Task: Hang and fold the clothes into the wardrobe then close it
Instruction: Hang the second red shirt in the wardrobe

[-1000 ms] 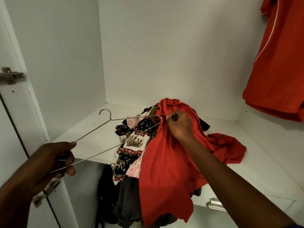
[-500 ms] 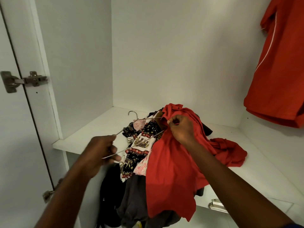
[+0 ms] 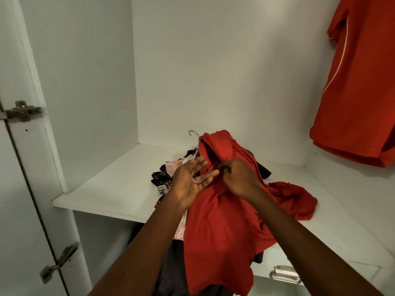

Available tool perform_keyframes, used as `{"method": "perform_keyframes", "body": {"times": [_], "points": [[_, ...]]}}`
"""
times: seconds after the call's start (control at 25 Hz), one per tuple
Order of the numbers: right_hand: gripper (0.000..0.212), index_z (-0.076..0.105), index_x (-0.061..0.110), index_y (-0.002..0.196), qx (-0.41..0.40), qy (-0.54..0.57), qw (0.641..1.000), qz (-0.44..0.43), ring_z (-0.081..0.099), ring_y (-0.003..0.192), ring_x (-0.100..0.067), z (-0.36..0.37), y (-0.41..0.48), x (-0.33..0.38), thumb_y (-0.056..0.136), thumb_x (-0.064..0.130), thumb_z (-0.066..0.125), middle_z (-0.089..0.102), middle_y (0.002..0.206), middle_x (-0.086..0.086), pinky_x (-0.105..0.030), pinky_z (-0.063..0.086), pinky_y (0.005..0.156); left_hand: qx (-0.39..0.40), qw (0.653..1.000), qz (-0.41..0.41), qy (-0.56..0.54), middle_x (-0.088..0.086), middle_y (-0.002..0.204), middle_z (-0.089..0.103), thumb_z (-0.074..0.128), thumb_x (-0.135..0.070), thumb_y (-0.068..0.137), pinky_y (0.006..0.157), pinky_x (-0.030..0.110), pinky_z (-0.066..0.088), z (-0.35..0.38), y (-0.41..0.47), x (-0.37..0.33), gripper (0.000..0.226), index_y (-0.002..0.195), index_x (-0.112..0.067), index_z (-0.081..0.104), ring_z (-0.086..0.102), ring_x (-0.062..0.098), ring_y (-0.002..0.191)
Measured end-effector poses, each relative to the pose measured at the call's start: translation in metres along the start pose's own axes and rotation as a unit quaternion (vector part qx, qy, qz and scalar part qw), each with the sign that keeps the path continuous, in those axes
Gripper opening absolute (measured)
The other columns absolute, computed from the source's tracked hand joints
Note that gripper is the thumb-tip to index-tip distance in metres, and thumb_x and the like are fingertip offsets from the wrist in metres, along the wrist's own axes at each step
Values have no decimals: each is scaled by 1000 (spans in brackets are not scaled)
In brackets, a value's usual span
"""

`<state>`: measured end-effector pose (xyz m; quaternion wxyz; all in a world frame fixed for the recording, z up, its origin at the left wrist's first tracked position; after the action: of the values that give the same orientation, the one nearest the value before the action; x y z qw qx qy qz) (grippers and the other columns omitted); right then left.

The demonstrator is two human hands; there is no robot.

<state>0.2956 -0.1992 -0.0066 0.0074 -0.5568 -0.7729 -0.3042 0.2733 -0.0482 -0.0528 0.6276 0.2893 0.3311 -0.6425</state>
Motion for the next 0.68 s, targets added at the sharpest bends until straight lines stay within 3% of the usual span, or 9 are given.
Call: {"method": "perform_keyframes", "body": {"times": [0.16, 0.28, 0.36, 0.48, 0.6, 0.68], "points": [[24, 75, 19, 98, 125, -81, 989, -4, 67, 86, -22, 12, -1, -14, 94, 26, 52, 71, 92, -3, -30, 45, 64, 83, 993, -41, 73, 2, 140, 64, 52, -17, 103, 94, 39, 55, -2, 36, 17, 34, 135, -15, 64, 73, 33, 108], [27, 72, 24, 92, 207, -55, 976, -29, 65, 75, -15, 24, -7, -18, 94, 47, 59, 70, 82, 2, -34, 53, 67, 103, 987, -50, 108, -5, 137, 67, 59, -17, 100, 101, 39, 51, -3, 56, 21, 34, 133, -22, 68, 69, 23, 115], [21, 70, 25, 89, 197, -10, 977, -79, 63, 70, -12, 26, -10, -12, 93, 45, 65, 68, 78, 5, -38, 54, 67, 120, 983, -51, 130, -6, 129, 71, 66, -16, 95, 100, 38, 52, -1, 67, 23, 35, 129, -23, 71, 66, 18, 114], [13, 73, 27, 90, 149, 117, 973, -131, 65, 72, -10, 21, -14, -2, 91, 39, 68, 70, 80, 7, -41, 55, 69, 132, 971, -18, 198, 5, 114, 75, 70, -5, 90, 86, 29, 60, 5, 75, 24, 31, 120, -16, 75, 70, 19, 107], [7, 75, 25, 88, 103, 205, 967, -109, 67, 75, -12, 15, -10, -7, 92, 29, 72, 72, 82, 6, -41, 55, 70, 116, 948, 38, 293, 11, 113, 77, 76, 0, 85, 90, 33, 60, -5, 80, 19, 28, 111, -12, 76, 73, 25, 109], [6, 77, 23, 88, 79, 238, 965, -75, 68, 75, -16, 16, -10, -18, 92, 25, 73, 72, 81, 4, -40, 56, 70, 94, 929, 29, 358, 16, 110, 76, 80, -6, 85, 86, 39, 62, -20, 80, 13, 27, 111, -11, 75, 74, 29, 104]]}}
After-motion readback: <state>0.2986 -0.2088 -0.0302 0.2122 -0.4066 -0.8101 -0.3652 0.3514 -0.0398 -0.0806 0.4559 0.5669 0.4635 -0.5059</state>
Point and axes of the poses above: each hand's wrist, its own y-axis towards the middle knuckle, its own z-axis out of the palm, x = y × z, the point moved 6 cm from there along y, towards the middle knuckle
